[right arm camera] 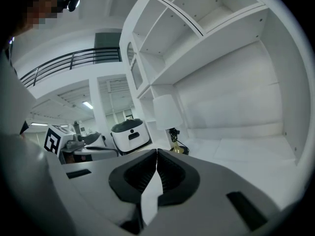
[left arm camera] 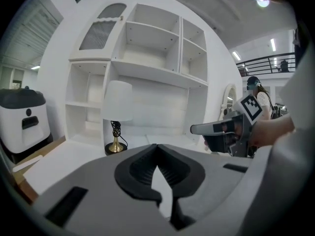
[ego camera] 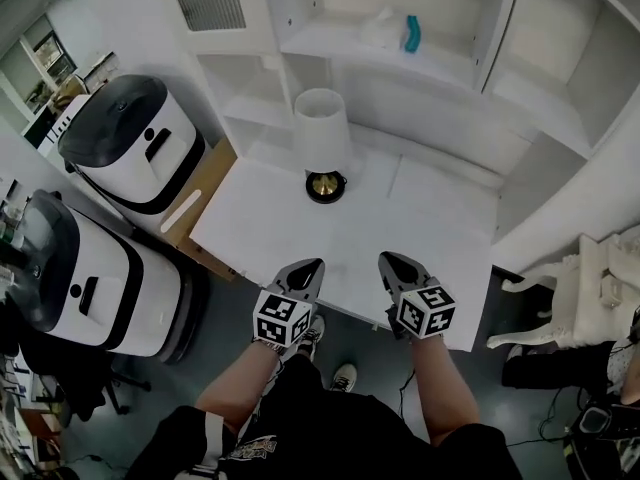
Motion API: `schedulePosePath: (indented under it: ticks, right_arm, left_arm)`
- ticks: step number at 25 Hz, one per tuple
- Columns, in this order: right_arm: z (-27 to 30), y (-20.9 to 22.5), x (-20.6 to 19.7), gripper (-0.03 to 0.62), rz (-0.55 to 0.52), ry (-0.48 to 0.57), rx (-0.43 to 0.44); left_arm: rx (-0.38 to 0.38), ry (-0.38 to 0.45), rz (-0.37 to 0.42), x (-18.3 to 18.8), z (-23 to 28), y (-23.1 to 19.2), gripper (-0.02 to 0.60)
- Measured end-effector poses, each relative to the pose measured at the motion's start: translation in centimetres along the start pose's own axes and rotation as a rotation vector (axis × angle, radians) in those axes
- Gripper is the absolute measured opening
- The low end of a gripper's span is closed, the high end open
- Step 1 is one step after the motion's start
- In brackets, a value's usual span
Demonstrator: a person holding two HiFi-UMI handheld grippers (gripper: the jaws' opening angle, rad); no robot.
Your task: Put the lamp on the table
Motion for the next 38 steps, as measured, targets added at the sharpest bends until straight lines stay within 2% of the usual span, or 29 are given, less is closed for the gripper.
schedulePosePath:
  ticks: [7, 14, 19, 27, 38]
  right_arm:
    - [-2.1, -3.3, -2.2, 0.025, 0.001, -0.01, 0.041]
    - [-2.6, -6.1, -3.5, 0.025, 0.034, 0.002, 0.03]
    - [-2.2, -8.7, -4.2, 0.026, 0.023, -0.001, -0.011]
    - [-1.7, -13.5, -4.0, 0.025, 0.024, 0.032, -0.115]
    - [-1.2, -20.2, -6.3, 0.025, 0.037, 0.058, -0.219]
  left_arm:
    - [0.037, -0.026, -0.012, -1.6, -5.1, 1.1, 0.006]
    - [0.044, -0.037, -0.028, -3.0, -8.2, -0.2, 0.006]
    - [-0.019, -0.038, -0.045, -3.6, -9.3, -1.8, 0.006]
    - [-0.151, -0.02, -0.021, -2.6, -11.2, -4.4, 0.006]
    - [-0.27, -0.019, -0.006, -3.7, -14.9, -7.5, 0.006]
Point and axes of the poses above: the fingertips, and each gripper's own axes: z forward along the fingers, y to its right, x out of its top, the point moved 5 cm from there along -z, backward along the fingers, and after that the axes turned 1 degree about -x, right-handed, at the moved point
